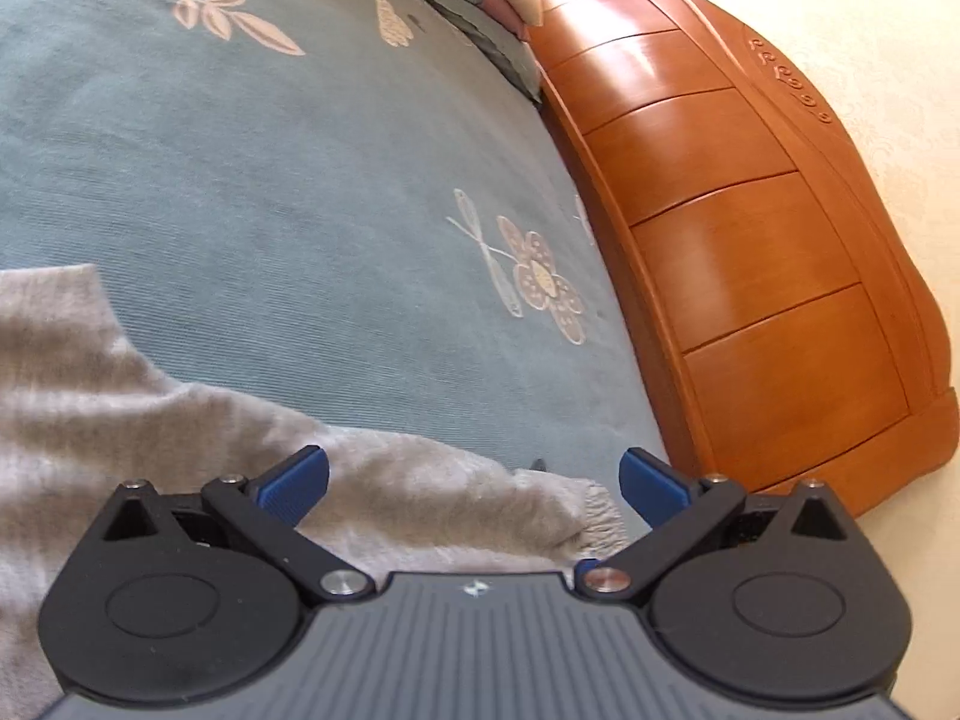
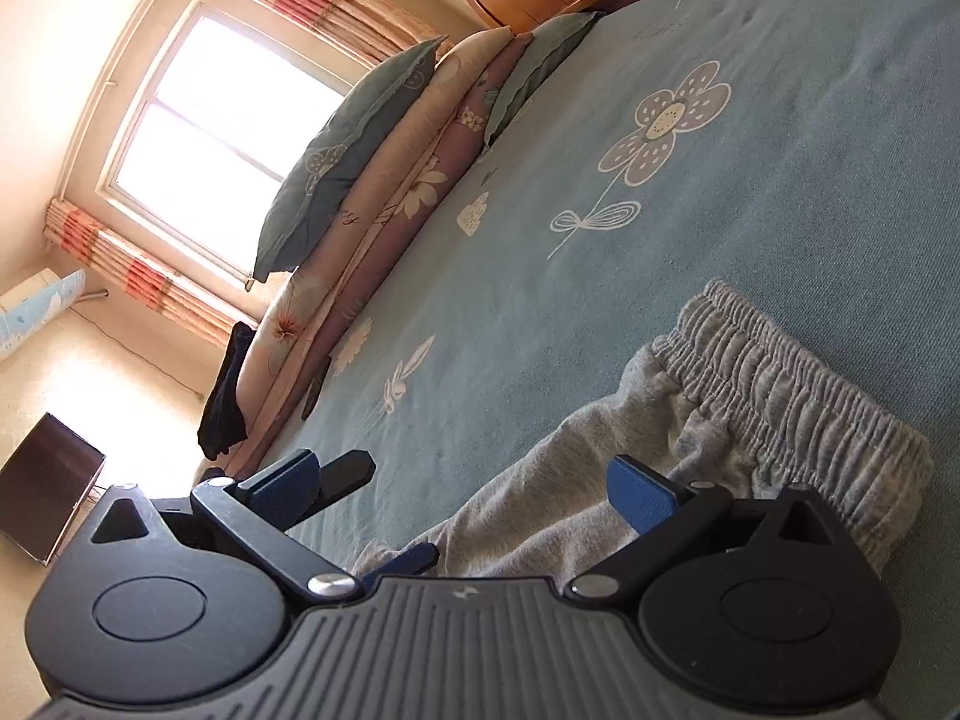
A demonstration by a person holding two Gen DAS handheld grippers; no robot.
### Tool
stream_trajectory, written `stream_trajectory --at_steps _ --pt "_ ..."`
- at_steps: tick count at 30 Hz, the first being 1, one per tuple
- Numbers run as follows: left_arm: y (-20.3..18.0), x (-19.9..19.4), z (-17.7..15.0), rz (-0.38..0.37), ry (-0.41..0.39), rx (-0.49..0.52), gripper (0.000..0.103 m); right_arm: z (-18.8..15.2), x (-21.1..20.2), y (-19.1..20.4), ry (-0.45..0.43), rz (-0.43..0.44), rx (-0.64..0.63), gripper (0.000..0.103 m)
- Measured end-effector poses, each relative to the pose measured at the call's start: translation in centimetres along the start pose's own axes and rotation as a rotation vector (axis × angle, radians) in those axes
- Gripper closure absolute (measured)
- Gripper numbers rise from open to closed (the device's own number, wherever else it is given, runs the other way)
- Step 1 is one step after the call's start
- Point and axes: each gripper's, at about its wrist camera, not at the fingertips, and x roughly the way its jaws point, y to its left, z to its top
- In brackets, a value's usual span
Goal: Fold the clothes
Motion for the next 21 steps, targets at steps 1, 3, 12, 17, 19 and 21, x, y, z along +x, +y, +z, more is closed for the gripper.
stream_trajectory --at_steps 1,3,12,17,19,21 --pt "-0.3 0.5 -0.1 -0.004 0.007 0.005 0.001 0.0 -0.3 0.0 0.005 0.015 0.008 0.0" --pt "-0.5 1.6 -0.1 -0.008 0.032 -0.002 0.001 -0.5 -0.4 0.0 0.039 0.005 -0.009 0.0" --pt "-1.3 5.6 0.1 -0.097 0.186 -0.014 0.001 -3.1 -0.4 0.5 0.215 -0.08 -0.125 0.0" --pt "-2.6 8.2 0.9 -0.075 0.323 0.125 0.001 -4.5 -0.4 0.8 0.313 -0.127 -0.19 0.0" --pt "-2.9 9.0 1.4 -0.059 0.342 0.139 0.001 -4.5 -0.6 0.2 0.33 -0.111 -0.165 0.0" --pt "-3.2 9.8 1.9 -0.026 0.348 0.14 0.001 -4.6 -0.9 0.1 0.343 -0.098 -0.177 0.0"
